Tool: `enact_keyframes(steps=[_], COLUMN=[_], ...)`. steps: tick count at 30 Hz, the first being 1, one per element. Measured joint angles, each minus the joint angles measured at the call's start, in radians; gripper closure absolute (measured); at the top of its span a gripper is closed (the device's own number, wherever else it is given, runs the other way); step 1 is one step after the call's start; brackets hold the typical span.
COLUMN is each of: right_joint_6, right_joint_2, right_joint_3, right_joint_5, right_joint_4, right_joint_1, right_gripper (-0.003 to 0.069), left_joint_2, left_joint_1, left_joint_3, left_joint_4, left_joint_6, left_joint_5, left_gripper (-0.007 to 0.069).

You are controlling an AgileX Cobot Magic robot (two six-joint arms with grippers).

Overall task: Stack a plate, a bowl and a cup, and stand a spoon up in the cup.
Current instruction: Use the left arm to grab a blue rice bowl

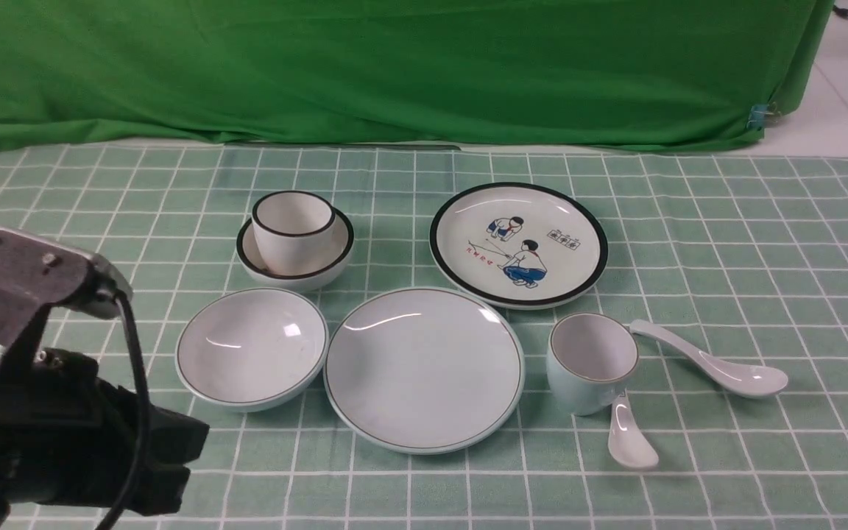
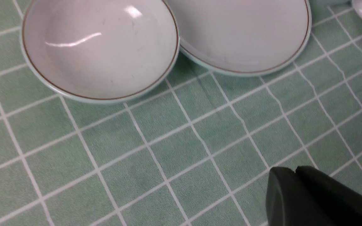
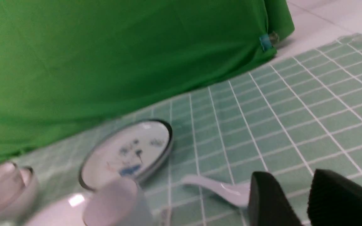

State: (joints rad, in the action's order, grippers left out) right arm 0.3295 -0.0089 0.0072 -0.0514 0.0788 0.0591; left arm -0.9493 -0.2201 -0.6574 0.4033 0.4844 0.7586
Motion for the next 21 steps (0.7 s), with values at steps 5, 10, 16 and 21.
enact_keyframes(steps=[5, 10, 16, 21], right_joint_6=[0.093, -0.110, -0.424, -0.490], right_joint_2=[0.008, 0.188, 0.440, 0.553], right_joint_3=[-0.018, -0.273, -0.583, -0.641], right_joint_5=[0.035, 0.356, 0.661, 0.728], right_joint_4=[0.009, 0.023, -0.006, -0.048], right_joint_1=[0.018, 0.211, 0.450, 0.576], right_gripper=[0.0417, 0.0417, 0.0417, 0.0417], left_joint_2=[-0.121, -0.328, -0.526, -0.627], left_joint_1=[0.000, 0.000, 0.000, 0.000], left_joint_3=[-0.057, -0.204, -0.328, -0.384], left_joint_4=[0.074, 0.077, -0.012, -0.116], left_joint_6=[0.113, 0.196, 0.267, 0.329], left_joint_5=[0.045, 0.119, 0.105, 0.067], left_gripper=[0.0607, 0.0607, 0.0603, 0.0547])
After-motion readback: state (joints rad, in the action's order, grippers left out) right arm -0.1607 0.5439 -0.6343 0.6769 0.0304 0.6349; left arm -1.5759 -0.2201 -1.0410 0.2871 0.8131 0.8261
